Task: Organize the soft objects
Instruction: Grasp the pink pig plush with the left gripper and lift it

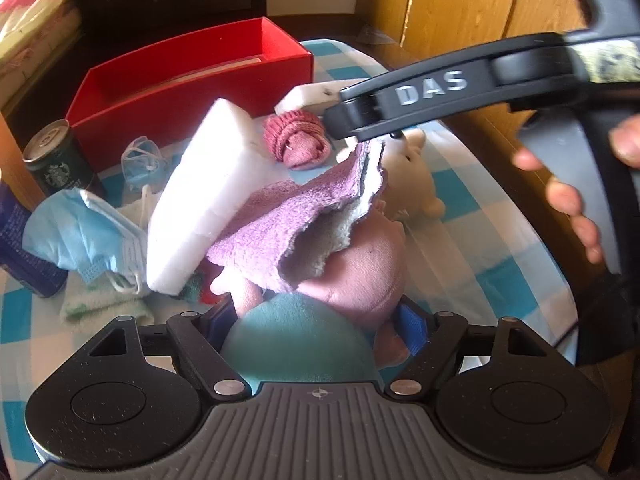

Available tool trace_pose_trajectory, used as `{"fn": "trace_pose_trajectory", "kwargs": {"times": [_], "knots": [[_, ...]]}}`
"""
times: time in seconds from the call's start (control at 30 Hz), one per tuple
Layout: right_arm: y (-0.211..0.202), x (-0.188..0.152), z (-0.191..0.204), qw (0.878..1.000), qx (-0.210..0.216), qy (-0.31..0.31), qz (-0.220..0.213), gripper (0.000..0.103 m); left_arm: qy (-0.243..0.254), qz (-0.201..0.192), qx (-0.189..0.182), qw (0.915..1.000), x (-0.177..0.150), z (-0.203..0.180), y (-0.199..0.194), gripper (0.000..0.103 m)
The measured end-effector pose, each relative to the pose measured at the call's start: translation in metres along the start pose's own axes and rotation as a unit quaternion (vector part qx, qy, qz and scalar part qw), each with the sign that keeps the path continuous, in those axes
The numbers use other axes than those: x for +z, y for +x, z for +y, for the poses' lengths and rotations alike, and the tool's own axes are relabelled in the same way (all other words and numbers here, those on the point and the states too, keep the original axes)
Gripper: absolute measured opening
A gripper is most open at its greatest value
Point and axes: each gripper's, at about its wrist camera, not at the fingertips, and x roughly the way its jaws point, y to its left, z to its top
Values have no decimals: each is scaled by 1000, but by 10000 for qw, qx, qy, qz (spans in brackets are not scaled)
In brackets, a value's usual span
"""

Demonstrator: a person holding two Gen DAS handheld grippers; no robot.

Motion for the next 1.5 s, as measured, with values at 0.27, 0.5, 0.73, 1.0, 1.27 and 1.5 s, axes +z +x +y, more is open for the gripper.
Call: {"fn": "trace_pose_trajectory", "kwargs": {"times": [0.27,0.5,0.73,1.0,1.27,1.5], "knots": [[12,-4,17,9990,165,-283,317,85,-326,36,-850,9958,-28,14,-25,74],[18,-3,26,9979,155,-487,403,85,-695,-487,-1478,9854,-19,28,-53,54],[19,-4,19,9980,-6,-464,425,85,150,52,-769,9969,-28,7,-37,76],[14,-5,18,9983,75,-421,392,85,465,1016,-732,9910,-23,-8,10,88],[5,-4,14,9984,181,-450,286,84,609,1343,-293,9886,-34,-38,38,78],[9,-6,18,9966,326,-564,500,85,249,829,-123,9962,-21,-19,-4,62]]}}
